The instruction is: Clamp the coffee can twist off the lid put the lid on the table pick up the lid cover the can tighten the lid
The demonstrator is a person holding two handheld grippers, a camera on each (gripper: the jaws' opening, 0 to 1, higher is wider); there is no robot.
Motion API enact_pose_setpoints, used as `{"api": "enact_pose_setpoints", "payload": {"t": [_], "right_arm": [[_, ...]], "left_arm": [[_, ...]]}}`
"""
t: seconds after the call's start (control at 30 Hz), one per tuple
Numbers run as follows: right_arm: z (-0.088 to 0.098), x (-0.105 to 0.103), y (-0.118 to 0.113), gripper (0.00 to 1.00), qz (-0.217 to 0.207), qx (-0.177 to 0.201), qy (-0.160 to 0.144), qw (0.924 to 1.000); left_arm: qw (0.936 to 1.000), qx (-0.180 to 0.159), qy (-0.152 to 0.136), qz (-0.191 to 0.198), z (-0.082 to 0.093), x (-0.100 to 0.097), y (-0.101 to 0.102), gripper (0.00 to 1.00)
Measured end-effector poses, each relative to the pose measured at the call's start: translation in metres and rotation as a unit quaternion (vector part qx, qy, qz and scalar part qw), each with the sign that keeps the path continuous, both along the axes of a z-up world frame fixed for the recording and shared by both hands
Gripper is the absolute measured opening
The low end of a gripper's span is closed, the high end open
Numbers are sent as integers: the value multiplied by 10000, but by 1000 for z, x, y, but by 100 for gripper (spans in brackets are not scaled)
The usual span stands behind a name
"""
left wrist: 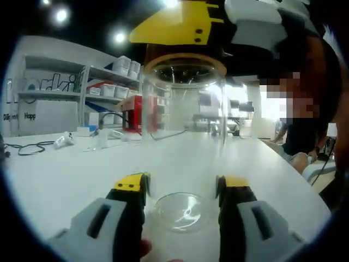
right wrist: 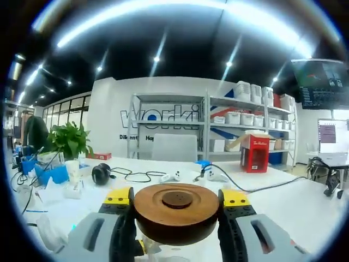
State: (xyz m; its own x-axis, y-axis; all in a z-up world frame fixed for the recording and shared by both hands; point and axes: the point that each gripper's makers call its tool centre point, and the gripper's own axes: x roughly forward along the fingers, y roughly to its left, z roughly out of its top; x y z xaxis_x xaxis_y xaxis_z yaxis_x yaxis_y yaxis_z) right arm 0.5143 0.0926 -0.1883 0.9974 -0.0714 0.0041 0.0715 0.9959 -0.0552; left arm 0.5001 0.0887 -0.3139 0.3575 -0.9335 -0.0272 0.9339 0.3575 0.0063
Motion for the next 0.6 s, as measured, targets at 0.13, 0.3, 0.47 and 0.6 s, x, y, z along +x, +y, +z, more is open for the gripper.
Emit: {"api": "enact_pose_setpoints", "payload": {"t": [0.13,0.3,0.47,0.6], "right_arm": [[1,2,0,55,54,24,-12,10000],[1,2,4,54,106,32,-17,9999],[0,2,4,54,140,26,-25,9999],[0,2,4,54,181,28,-45,9998]], "left_arm": [[10000,0,-1,4,0,0,0,44],[10000,1,-1,7,0,0,0,44],[10000,1,0,8,0,0,0,43],[10000,1,0,6,0,0,0,43]]}}
